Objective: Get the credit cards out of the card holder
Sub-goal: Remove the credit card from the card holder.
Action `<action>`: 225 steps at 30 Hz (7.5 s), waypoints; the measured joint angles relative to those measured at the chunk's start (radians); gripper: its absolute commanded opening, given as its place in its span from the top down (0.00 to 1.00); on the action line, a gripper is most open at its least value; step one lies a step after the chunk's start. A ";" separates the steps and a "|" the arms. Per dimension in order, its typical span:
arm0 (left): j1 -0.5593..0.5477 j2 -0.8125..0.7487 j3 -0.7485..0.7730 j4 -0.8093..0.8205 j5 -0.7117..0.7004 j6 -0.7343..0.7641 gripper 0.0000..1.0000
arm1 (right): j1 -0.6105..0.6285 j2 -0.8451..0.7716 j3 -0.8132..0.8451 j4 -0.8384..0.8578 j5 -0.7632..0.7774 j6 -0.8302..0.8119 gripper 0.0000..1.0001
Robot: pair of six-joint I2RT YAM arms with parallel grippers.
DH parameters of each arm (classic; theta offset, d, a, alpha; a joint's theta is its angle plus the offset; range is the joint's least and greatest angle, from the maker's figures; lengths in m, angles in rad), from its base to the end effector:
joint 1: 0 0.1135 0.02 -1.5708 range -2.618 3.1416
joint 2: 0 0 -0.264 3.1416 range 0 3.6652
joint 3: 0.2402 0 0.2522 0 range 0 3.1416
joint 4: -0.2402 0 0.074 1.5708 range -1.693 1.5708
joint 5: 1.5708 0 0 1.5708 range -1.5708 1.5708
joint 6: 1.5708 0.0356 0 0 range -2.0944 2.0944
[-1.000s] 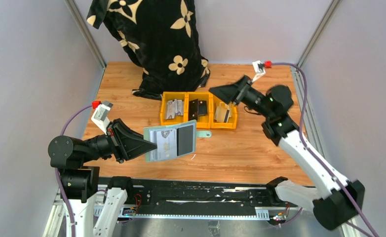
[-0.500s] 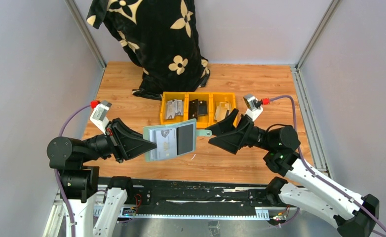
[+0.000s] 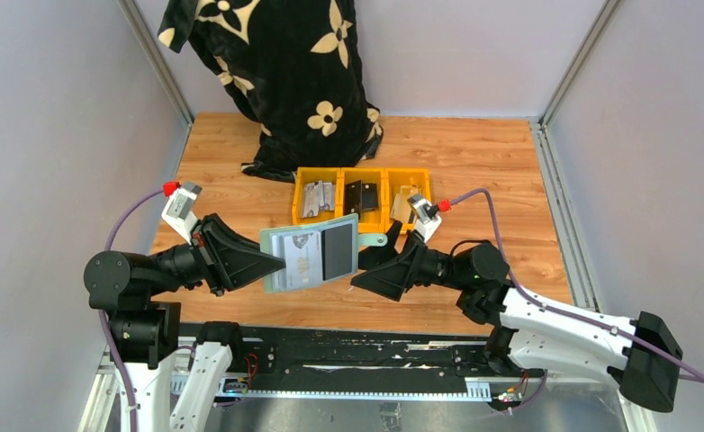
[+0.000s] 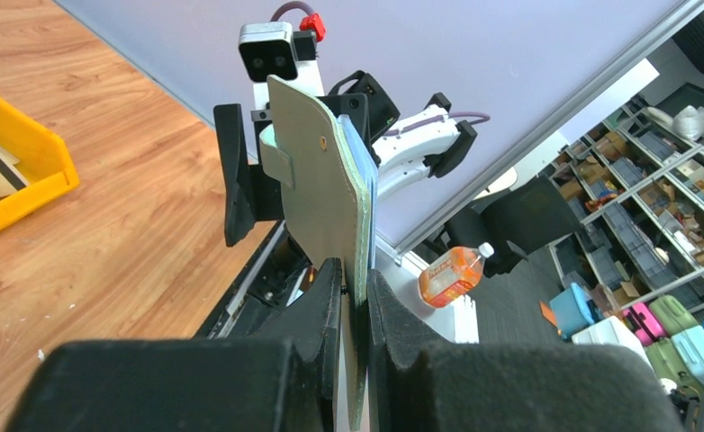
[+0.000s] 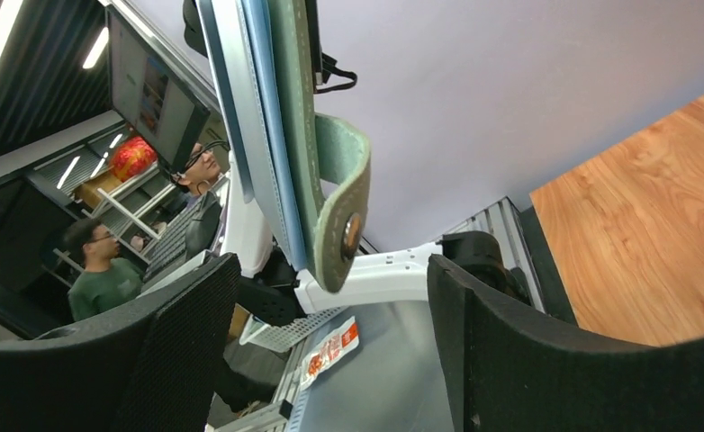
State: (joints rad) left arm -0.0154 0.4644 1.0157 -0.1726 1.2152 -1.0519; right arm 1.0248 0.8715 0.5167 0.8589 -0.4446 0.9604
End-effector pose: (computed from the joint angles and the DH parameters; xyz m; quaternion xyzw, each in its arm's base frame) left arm 0.0410 -0.0340 0.4431 0.1821 0.6344 -0.6215 0.4219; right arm 0.0874 0.1734 0.3380 -0.2057 0.4895 0.7647 0.3652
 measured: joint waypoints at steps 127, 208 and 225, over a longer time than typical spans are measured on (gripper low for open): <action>0.001 0.092 0.037 -0.554 -0.011 0.690 0.38 | 0.041 0.496 1.057 -1.120 -0.185 -0.613 1.00; -0.001 0.021 -0.056 -0.532 0.259 0.734 0.96 | 0.151 0.769 1.433 -1.633 -0.365 -0.902 0.97; -0.001 0.101 0.032 -0.539 0.125 0.700 1.00 | 0.037 0.435 0.724 -1.004 -0.346 -0.564 0.41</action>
State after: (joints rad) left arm -0.0166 0.5652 1.0477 -0.7120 1.3403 -0.3515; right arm 1.0615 1.3060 1.2404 -0.1455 -0.7902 0.3965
